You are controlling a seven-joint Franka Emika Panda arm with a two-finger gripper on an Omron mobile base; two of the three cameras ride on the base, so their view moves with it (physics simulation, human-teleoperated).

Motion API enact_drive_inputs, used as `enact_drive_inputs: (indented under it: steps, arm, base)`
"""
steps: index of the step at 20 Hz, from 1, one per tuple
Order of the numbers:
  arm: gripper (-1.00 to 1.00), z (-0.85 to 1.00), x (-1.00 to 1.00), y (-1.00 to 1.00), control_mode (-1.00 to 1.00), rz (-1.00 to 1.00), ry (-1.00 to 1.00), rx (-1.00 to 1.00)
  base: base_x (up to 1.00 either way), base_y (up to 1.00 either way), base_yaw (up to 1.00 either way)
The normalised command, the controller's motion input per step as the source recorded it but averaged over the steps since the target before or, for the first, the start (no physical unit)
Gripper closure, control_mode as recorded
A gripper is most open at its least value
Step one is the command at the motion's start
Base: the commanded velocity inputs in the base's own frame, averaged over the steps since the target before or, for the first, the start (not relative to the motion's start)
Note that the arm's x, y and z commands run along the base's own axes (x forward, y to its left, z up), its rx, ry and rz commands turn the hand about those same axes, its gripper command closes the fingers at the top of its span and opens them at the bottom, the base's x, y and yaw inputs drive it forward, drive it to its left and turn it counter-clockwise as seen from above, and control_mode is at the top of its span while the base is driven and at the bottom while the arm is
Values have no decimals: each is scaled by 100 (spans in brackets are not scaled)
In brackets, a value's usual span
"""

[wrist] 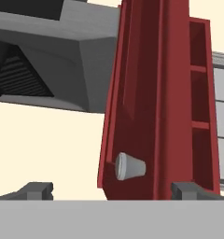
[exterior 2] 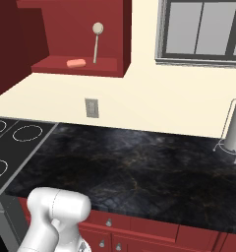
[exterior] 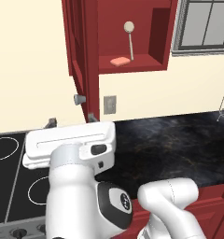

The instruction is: Pick up the bar soap and dish brush from the sink, and place them back in the cabinet, and close the cabinet door.

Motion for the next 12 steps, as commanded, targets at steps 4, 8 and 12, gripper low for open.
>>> enact_drive_inputs:
  steps: [4,8,12]
  arm:
    - [-100,0,15,0,-100,-5,-4,0]
    - [-100,0,15,0,-100,-5,-4,0]
    - [-100,0,13,0,-100,-5,-3,0]
  base:
    - [0,0,0]
    - [0,0,0]
    - [0,0,0]
